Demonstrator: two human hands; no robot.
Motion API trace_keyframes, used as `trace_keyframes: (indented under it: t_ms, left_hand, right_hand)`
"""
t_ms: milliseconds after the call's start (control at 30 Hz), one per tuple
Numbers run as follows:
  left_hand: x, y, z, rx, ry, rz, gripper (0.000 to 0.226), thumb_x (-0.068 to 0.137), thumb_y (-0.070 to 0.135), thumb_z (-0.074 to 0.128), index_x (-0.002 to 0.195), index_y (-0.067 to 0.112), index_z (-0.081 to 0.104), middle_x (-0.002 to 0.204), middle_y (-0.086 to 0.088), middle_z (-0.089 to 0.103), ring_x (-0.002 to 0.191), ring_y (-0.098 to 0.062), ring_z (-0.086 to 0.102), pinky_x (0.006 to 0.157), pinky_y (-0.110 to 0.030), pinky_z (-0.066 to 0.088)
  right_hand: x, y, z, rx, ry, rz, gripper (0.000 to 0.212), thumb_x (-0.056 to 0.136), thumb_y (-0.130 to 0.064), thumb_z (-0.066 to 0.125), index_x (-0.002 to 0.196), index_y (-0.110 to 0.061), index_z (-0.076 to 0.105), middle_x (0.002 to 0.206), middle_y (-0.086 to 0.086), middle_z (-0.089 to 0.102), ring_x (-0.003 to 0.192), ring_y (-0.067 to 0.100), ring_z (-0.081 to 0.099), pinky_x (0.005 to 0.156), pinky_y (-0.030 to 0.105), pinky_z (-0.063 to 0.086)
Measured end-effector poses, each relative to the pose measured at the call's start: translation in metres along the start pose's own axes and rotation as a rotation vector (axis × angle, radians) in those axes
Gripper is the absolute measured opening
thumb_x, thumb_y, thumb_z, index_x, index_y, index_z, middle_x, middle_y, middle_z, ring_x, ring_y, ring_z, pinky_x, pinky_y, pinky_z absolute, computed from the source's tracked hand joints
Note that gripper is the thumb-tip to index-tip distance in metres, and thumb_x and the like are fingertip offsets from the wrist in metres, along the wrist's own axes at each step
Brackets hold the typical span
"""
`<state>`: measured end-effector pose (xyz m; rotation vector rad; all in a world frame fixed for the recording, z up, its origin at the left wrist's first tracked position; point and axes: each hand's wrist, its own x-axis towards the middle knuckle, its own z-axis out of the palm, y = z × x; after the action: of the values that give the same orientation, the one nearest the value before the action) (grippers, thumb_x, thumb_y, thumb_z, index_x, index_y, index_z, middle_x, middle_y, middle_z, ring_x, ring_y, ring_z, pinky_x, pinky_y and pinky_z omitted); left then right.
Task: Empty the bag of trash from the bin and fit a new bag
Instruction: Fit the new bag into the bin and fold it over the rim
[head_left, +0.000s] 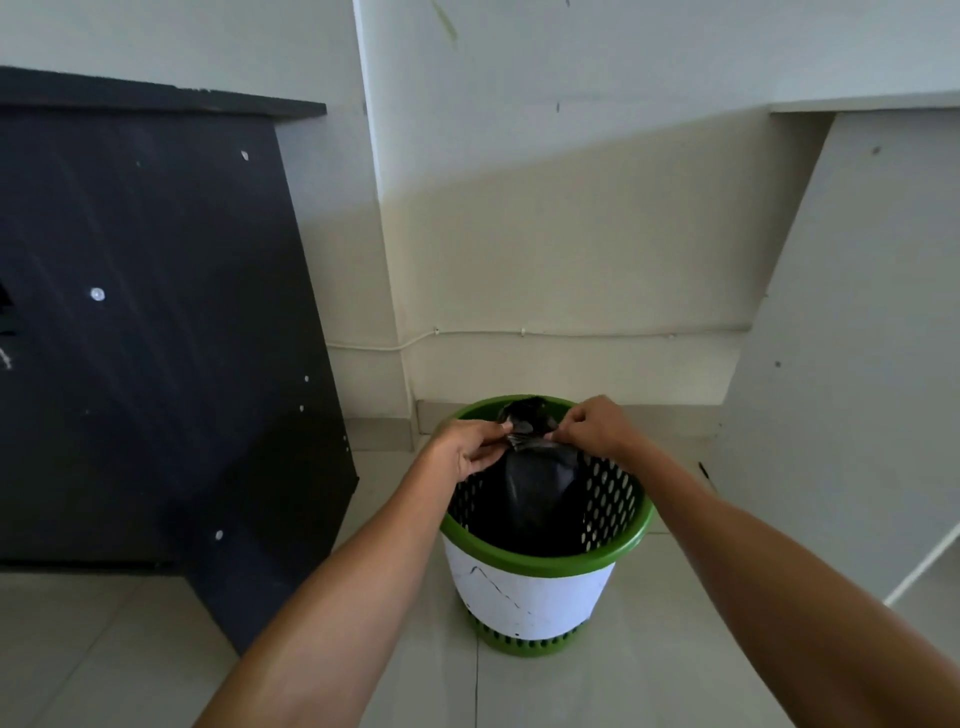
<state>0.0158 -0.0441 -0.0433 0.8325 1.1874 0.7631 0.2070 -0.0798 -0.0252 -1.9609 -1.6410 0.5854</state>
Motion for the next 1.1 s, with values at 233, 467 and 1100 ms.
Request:
trace_keyframes:
  t_ms: [233,467,1100]
  left_hand:
    - [0.011,0.003,-0.019,-0.033,0.103,-0.03,0.01,0.093,-0.006,0.056,0.085,-0.001,0.059,0.08,-0.013,0.062,0.067,-0.019,0.062,0.042,-0.02,0.053]
    - [0.004,0.004,-0.006,-0.172,-0.049,0.053,0.009,0.092,0.002,0.064,0.085,0.005,0.06,0.081,-0.009,0.066,0.075,-0.017,0.064,0.056,-0.02,0.058]
    - [0.001,0.016,-0.032,-0.255,0.215,-0.005,0.021,0.099,-0.002,0.043,0.115,0.005,0.056,0.116,-0.014,0.059,0.092,-0.028,0.06,0.071,-0.048,0.052]
  right_hand:
    - [0.008,0.016,-0.018,0.195,0.18,0.146,0.02,0.073,-0.013,0.077,0.088,-0.008,0.065,0.077,0.011,0.072,0.065,0.024,0.071,0.071,0.035,0.057]
    - [-0.001,-0.007,-0.013,0.203,-0.202,-0.104,0.033,0.078,-0.055,0.073,0.097,-0.029,0.077,0.096,-0.01,0.073,0.089,0.002,0.064,0.083,0.02,0.048]
    - [-0.002,0.015,-0.035,0.126,0.093,0.124,0.036,0.081,-0.031,0.074,0.059,-0.006,0.06,0.066,0.013,0.069,0.07,0.028,0.068,0.072,0.033,0.049]
